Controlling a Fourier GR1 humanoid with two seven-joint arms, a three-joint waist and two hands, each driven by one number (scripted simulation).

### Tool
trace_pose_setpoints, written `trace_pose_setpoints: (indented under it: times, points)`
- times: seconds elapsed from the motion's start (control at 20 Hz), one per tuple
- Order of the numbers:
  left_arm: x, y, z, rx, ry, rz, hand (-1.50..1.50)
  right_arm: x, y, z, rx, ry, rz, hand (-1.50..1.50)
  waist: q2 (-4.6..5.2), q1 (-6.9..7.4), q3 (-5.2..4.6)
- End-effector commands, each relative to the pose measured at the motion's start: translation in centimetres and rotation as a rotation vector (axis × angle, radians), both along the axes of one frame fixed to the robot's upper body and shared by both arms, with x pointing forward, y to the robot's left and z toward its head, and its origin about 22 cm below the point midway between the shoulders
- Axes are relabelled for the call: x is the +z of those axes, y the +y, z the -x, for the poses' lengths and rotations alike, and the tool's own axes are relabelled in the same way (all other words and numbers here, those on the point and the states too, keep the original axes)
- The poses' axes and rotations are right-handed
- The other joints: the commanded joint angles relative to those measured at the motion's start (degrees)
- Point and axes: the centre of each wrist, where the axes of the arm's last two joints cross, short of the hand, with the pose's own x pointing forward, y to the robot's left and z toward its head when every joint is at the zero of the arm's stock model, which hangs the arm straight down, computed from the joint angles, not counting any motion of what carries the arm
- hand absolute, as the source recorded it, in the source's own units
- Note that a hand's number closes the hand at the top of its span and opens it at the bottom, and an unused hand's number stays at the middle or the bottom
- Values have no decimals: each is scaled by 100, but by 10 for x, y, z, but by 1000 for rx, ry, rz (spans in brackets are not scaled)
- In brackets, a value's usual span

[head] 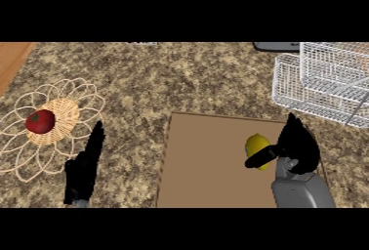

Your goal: Pick the lemon from the tray and place it in the tiered basket

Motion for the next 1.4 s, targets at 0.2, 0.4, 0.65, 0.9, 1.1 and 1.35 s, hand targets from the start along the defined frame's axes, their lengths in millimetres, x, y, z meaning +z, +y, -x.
trace_pose_setpoints:
  times: [0.2,0.4,0.65,0.9,1.1,1.35]
  points:
    - [-5,1,10,17,94,6,0,-17,6,2,-168,211,-16,-150,14,-15,-22]
    - [-5,2,2,13,102,2,0,-2,1,-18,-165,206,-46,-150,27,-24,-28]
    - [-11,19,10,25,92,10,0,-18,4,0,-169,223,-62,-150,15,-57,-29]
    - [-4,15,4,20,69,-1,0,-27,19,-4,-163,192,-31,150,28,-4,-24]
    - [-25,9,4,30,88,13,0,-21,34,-10,-107,170,-30,150,42,-17,-26]
    - [-21,6,9,21,81,5,0,-35,22,-20,-36,172,115,150,40,-21,-24]
